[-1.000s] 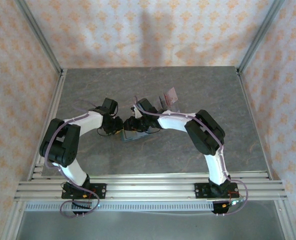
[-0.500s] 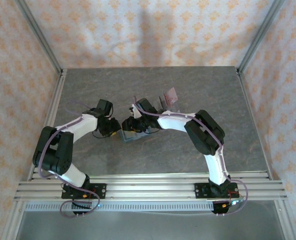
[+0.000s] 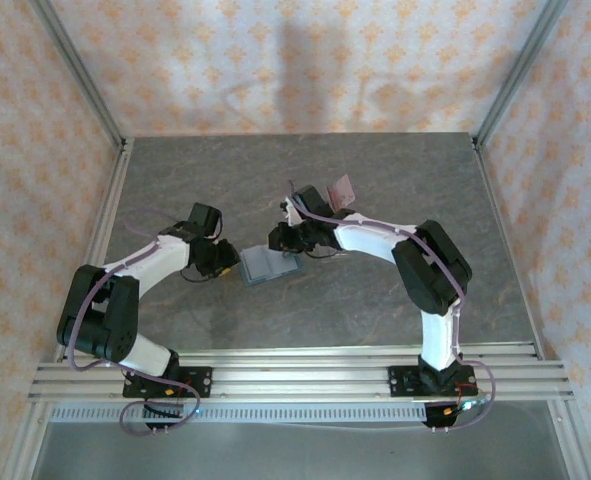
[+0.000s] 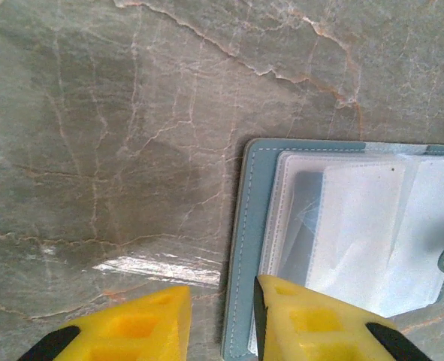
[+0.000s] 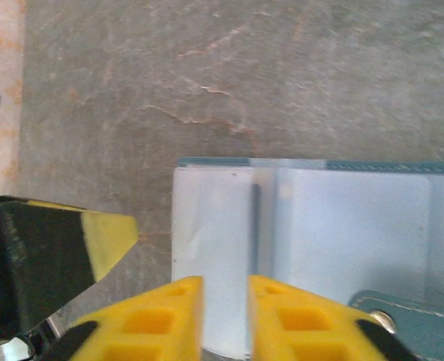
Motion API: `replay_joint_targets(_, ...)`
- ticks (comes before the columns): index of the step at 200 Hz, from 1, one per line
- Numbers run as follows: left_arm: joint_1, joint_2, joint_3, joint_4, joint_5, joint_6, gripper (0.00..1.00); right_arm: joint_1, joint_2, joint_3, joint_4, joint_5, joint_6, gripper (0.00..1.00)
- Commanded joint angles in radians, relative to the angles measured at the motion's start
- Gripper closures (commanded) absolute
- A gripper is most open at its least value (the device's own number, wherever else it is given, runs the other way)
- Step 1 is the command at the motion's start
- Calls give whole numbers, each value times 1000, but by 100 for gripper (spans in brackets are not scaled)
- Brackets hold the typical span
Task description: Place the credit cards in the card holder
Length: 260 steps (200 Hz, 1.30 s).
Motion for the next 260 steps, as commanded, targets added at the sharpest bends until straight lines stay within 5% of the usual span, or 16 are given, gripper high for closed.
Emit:
replay_joint_targets(1,8,-21,-5,-28,10,3,71,9,32,-5,-13,6,-11,88)
replay_joint_targets(86,-6,-10,39,-53,22,34,62,87,158,91,-90,90,-70,93)
replay_joint_targets(127,-47,61,80,-39,14,55,60,126,174,113,-153,212,-93,89)
replay_joint_targets(181,-81,171,124,-8,-20,77,65,126,101,88,-164,219,-87,79)
replay_joint_targets(220,-84,189,88,16,-37,98,69,56,-30,122,-245,247,-112,74)
replay_joint_targets(260,-101,187,92,16,-77,116,70,-113,-93,219,-394,484,-151,69)
